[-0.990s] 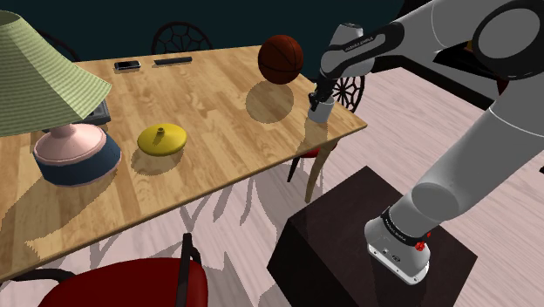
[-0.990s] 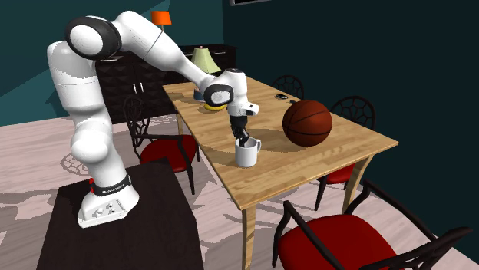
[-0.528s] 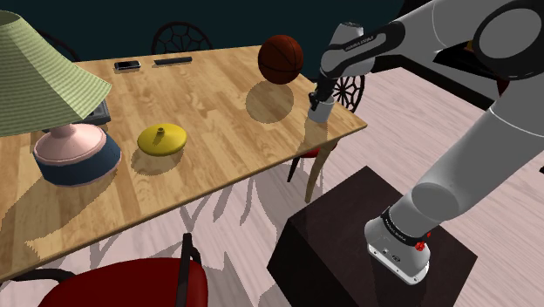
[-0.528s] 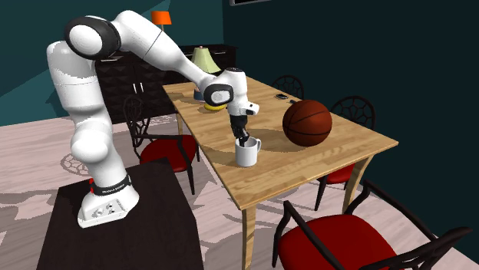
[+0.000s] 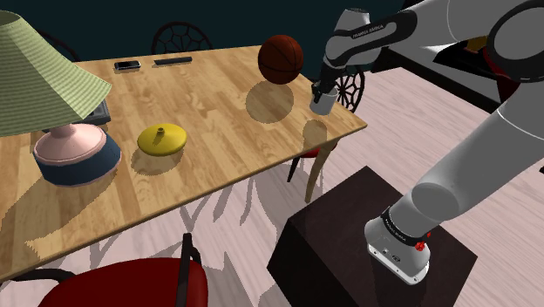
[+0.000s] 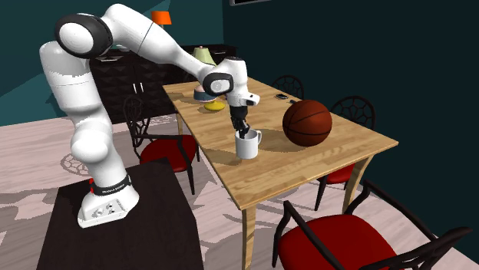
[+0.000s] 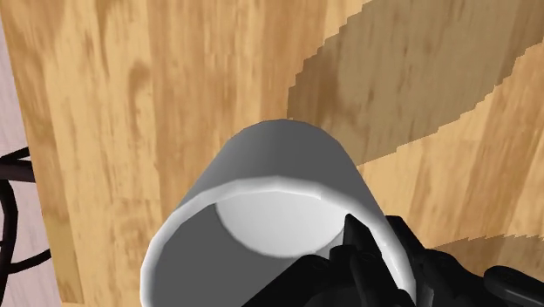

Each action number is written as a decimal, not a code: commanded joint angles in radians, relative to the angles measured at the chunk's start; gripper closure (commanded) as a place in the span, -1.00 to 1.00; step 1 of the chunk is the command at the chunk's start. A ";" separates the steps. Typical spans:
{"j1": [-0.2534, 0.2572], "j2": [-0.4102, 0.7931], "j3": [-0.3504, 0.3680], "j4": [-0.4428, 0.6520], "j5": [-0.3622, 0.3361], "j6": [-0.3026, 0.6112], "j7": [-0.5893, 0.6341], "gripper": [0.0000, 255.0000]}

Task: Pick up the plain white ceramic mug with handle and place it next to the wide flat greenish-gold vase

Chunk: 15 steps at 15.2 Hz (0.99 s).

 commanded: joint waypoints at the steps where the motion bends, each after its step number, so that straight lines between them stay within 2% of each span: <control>1: 0.000 -0.013 0.000 0.013 -0.003 -0.026 0.002 1.00; 15: 0.001 -0.083 0.002 0.128 -0.015 -0.211 0.012 1.00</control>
